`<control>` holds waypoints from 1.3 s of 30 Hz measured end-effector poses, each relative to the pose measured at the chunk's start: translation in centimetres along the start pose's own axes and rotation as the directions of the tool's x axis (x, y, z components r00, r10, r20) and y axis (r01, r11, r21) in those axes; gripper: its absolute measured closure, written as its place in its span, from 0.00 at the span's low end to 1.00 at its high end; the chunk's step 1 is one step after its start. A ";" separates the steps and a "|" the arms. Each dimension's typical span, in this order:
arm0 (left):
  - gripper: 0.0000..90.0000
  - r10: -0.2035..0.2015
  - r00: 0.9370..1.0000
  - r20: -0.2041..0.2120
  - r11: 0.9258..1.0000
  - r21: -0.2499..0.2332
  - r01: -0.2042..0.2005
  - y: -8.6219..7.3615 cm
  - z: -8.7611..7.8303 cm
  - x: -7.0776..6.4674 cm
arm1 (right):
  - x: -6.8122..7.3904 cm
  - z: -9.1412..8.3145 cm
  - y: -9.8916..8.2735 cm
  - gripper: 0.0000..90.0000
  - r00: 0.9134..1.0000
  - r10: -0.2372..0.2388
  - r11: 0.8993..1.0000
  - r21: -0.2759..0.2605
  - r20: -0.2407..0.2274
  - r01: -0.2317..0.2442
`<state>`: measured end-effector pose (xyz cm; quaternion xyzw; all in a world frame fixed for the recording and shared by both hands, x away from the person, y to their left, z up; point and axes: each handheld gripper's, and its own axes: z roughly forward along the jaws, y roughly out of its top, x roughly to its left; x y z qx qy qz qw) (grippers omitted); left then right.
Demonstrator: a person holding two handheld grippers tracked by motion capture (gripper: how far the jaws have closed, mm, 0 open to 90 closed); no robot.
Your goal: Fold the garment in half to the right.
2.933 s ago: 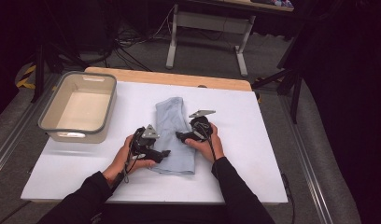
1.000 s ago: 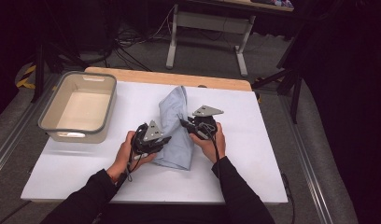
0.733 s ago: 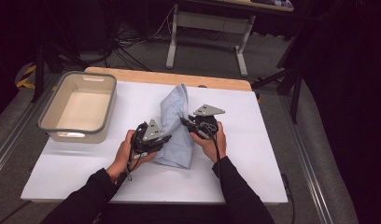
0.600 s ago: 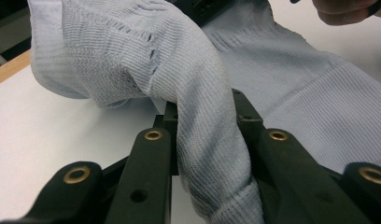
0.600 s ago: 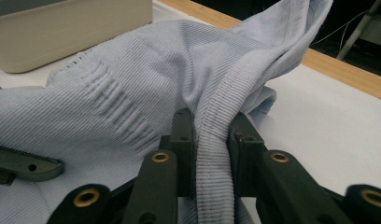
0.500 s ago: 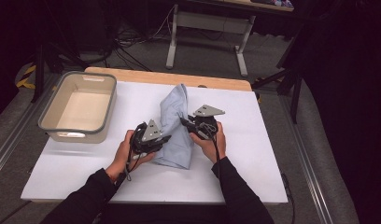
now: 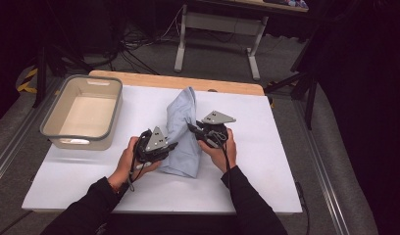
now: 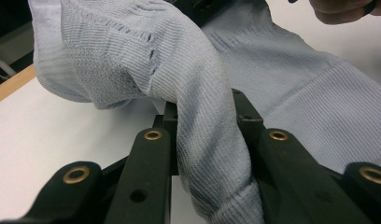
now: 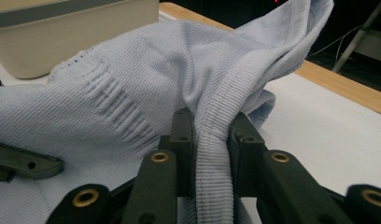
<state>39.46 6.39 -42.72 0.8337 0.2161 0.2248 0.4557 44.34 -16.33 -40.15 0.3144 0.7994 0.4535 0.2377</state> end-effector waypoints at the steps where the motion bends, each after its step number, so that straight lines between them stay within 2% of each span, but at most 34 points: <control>1: 0.81 0.000 1.000 0.000 1.000 0.000 0.000 0.0 0.0 0.0 | 0.0 0.0 0.0 0.83 1.000 0.000 1.000 0.000 0.000 0.000; 18: 0.81 0.022 1.000 -0.001 1.000 -0.017 -0.022 0.0 -1.1 -0.1 | 0.7 -0.6 0.4 0.83 1.000 -0.011 1.000 -0.022 0.001 0.011; 25: 0.81 0.017 1.000 -0.002 0.999 -0.032 -0.017 0.0 -1.6 0.1 | 1.2 -0.8 0.9 0.83 1.000 -0.026 0.999 -0.036 0.007 0.027; 32: 0.81 0.027 1.000 -0.009 0.999 -0.034 -0.028 0.0 -1.5 0.3 | 1.1 -0.7 1.0 0.83 1.000 -0.026 0.999 -0.043 0.005 0.026; 39: 0.81 0.021 1.000 -0.017 0.999 -0.038 -0.022 -0.1 -1.6 0.4 | 1.2 -0.4 1.2 0.83 0.999 -0.036 0.998 -0.048 0.009 0.037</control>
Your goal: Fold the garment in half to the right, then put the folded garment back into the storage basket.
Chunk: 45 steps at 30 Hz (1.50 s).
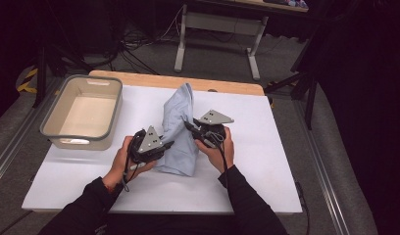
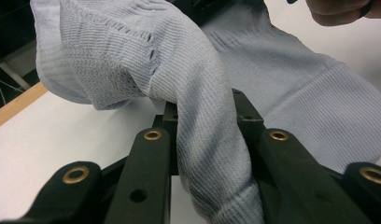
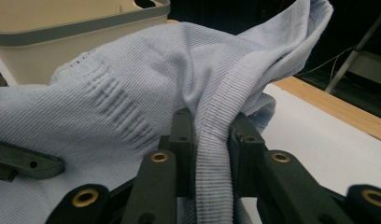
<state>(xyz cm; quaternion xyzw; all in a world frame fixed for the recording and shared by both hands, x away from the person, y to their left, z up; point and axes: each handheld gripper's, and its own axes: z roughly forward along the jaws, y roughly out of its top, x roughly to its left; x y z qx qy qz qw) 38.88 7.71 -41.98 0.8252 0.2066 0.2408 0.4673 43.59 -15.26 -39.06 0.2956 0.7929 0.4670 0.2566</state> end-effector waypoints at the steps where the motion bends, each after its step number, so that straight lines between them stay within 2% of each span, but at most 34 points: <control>1: 0.81 0.002 1.000 0.001 1.000 0.000 -0.002 -0.1 -0.2 0.1 | 0.1 0.0 0.0 0.83 1.000 -0.003 1.000 -0.001 0.000 0.003; 9: 0.81 -0.005 1.000 -0.004 1.000 -0.011 0.005 -0.2 -0.7 0.2 | 0.5 0.1 0.4 0.83 1.000 -0.012 1.000 -0.008 -0.003 0.012; 26: 0.81 0.001 1.000 -0.028 1.000 0.001 -0.001 -1.2 -1.9 0.5 | 1.6 1.1 0.9 0.83 0.999 -0.040 0.999 -0.011 -0.028 0.040; 45: 0.81 0.004 1.000 -0.026 1.000 0.015 -0.004 -1.7 -2.0 1.2 | 2.0 2.0 0.9 0.83 0.998 -0.046 0.999 -0.004 -0.037 0.046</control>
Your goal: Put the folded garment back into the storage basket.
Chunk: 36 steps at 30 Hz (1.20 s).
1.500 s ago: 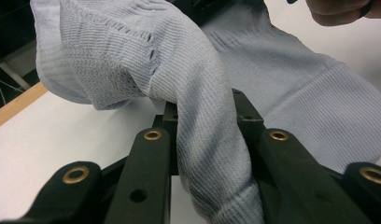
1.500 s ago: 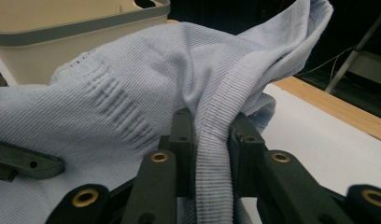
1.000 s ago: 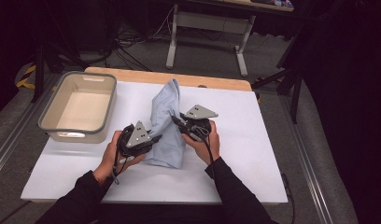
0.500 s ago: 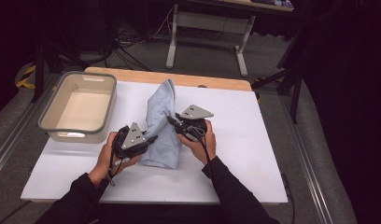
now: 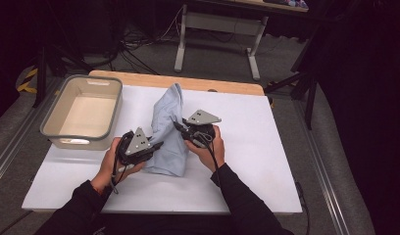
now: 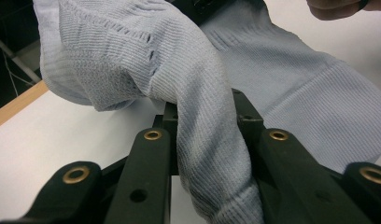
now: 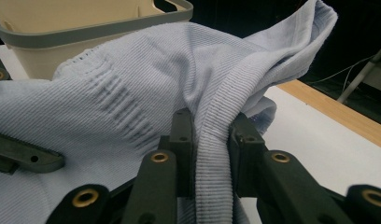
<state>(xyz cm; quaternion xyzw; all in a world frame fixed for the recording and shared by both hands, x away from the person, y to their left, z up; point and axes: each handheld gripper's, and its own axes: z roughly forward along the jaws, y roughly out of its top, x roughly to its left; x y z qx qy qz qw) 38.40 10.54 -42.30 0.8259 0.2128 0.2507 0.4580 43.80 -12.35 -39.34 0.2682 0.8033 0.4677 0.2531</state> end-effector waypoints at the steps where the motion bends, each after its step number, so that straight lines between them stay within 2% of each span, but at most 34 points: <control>1: 0.81 0.003 1.000 -0.003 1.000 0.002 -0.003 0.0 0.0 0.0 | 0.0 0.0 0.0 0.83 1.000 0.000 1.000 0.001 0.002 0.000; 21: 0.81 0.012 0.999 -0.029 1.000 -0.002 -0.012 0.1 -0.5 1.4 | 0.2 1.0 1.3 0.83 1.000 -0.024 1.000 -0.007 0.019 0.025; 30: 0.82 -0.012 0.999 -0.039 1.000 -0.007 0.012 -0.1 -1.0 2.0 | 0.6 1.6 2.4 0.84 0.999 -0.036 0.999 -0.013 0.015 0.036; 36: 0.82 0.003 0.999 -0.053 1.000 -0.008 -0.003 0.0 -1.2 2.1 | 0.6 1.8 2.6 0.84 0.999 -0.033 0.999 -0.016 0.011 0.033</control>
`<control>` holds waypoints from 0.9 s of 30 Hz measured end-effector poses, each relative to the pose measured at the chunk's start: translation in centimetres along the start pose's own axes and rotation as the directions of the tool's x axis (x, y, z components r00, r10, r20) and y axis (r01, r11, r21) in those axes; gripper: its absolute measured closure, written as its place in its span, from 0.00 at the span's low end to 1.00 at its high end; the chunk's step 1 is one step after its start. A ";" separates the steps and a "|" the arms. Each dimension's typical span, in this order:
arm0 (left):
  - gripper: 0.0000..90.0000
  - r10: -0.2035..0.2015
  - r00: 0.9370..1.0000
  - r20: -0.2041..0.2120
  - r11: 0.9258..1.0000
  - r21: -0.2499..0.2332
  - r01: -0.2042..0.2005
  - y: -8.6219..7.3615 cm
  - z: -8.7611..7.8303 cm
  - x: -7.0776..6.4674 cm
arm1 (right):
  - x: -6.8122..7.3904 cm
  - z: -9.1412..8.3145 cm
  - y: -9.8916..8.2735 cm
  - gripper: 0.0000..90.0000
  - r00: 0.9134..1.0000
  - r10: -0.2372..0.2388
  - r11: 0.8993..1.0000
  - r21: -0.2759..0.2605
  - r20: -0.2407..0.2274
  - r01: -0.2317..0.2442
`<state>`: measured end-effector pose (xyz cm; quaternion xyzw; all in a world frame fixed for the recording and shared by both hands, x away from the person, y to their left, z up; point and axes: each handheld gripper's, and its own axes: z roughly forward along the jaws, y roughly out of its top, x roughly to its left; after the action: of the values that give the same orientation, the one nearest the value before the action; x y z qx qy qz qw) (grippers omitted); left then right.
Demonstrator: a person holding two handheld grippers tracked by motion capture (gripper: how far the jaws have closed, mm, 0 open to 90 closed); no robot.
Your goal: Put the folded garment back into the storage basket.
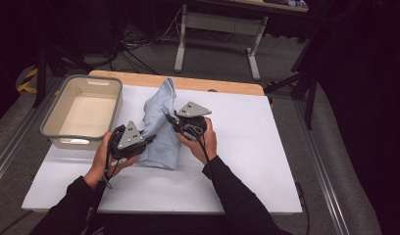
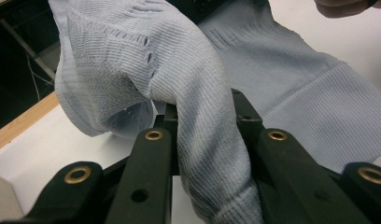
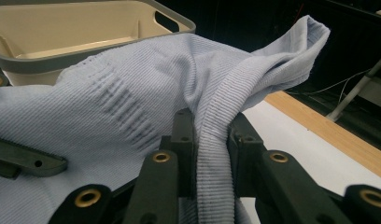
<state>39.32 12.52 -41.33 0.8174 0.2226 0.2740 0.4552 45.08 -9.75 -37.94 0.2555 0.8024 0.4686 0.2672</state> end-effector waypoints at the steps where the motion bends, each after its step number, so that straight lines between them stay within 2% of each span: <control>1: 0.82 -0.005 1.000 0.001 1.000 -0.001 0.005 0.0 0.0 0.0 | 0.0 0.0 0.0 0.84 1.000 -0.001 1.000 0.000 -0.001 0.001; 14: 0.83 -0.007 1.000 -0.013 1.000 -0.006 0.007 0.1 -1.0 1.8 | 0.2 0.9 1.5 0.84 1.000 -0.003 1.000 -0.010 -0.015 0.003; 21: 0.83 0.014 0.999 -0.031 1.000 0.014 -0.014 0.2 -2.1 3.0 | 0.5 1.8 2.7 0.84 1.000 -0.011 1.000 -0.022 -0.023 0.011; 27: 0.83 0.015 0.999 -0.046 1.000 0.024 -0.014 0.1 -2.8 4.1 | 1.0 2.7 3.5 0.84 0.999 -0.018 0.999 -0.035 -0.027 0.017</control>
<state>40.59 16.78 -39.00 0.8179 0.2302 0.2933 0.4381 46.74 -5.92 -36.17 0.2374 0.7998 0.4835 0.2649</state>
